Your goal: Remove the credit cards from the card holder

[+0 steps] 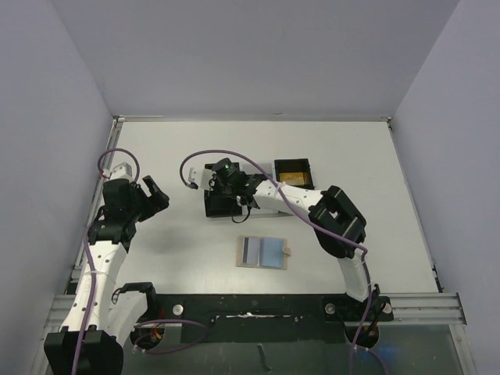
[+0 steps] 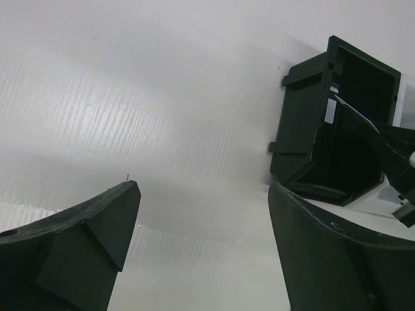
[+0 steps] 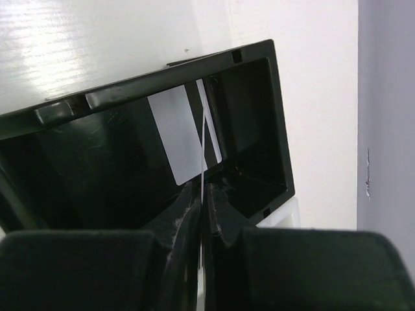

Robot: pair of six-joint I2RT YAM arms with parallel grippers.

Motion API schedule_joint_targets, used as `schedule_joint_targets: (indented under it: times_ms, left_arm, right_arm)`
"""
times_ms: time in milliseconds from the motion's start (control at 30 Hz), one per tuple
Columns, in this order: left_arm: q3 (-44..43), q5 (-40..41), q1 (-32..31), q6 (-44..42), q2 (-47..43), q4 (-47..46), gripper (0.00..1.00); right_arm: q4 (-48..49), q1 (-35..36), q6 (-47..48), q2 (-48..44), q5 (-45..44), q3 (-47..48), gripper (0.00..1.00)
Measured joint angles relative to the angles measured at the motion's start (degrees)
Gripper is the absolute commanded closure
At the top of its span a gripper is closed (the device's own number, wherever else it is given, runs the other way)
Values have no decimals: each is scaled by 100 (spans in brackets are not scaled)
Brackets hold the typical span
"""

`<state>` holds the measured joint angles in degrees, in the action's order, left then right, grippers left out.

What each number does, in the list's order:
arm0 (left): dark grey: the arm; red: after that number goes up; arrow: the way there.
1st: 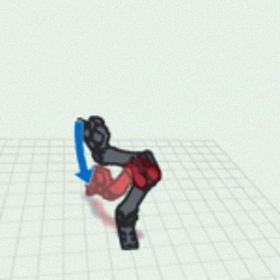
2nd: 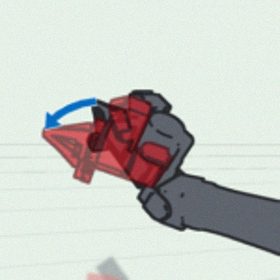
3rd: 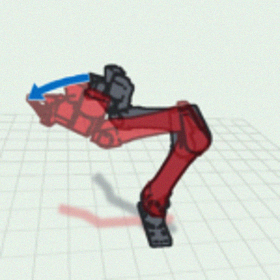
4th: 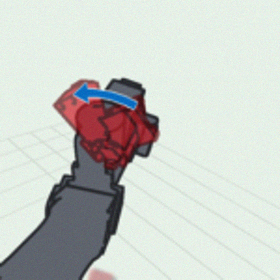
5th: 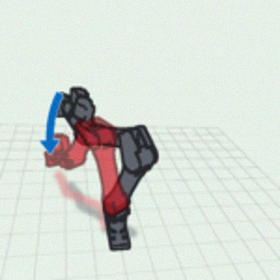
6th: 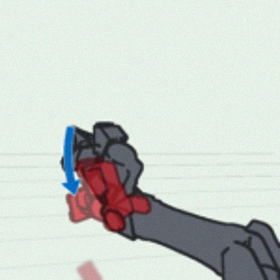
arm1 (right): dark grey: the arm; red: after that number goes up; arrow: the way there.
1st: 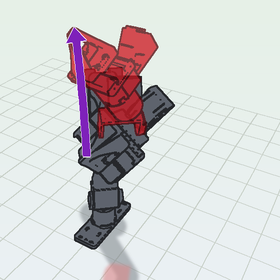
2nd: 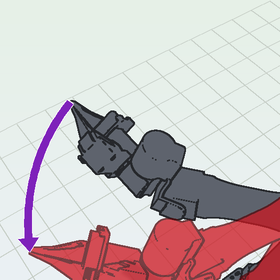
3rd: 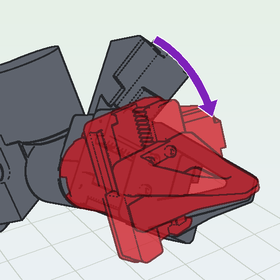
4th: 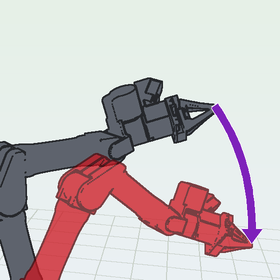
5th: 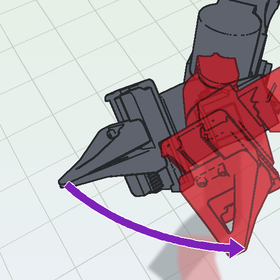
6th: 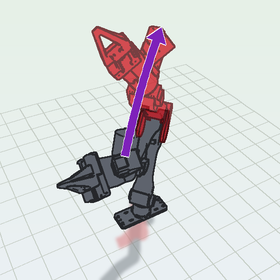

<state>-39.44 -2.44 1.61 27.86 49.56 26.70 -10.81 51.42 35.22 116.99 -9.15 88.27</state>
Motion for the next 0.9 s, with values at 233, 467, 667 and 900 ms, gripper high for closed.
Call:
schedule_joint_targets:
  times_ms: [233,467,667,900]
  left_arm:
    - [46,-52,0,-4,-13,-9,20]
    - [55,-55,0,-7,-63,-13,20]
    - [57,-57,0,-7,-68,-20,20]
    - [57,-55,0,-7,-70,-20,20]
  right_arm:
    - [-44,-35,326,466,-166,254,99]
    - [-20,-90,509,741,-184,402,97]
    - [118,-125,752,1027,-225,514,92]
    - [203,-157,1060,1128,-323,520,67]
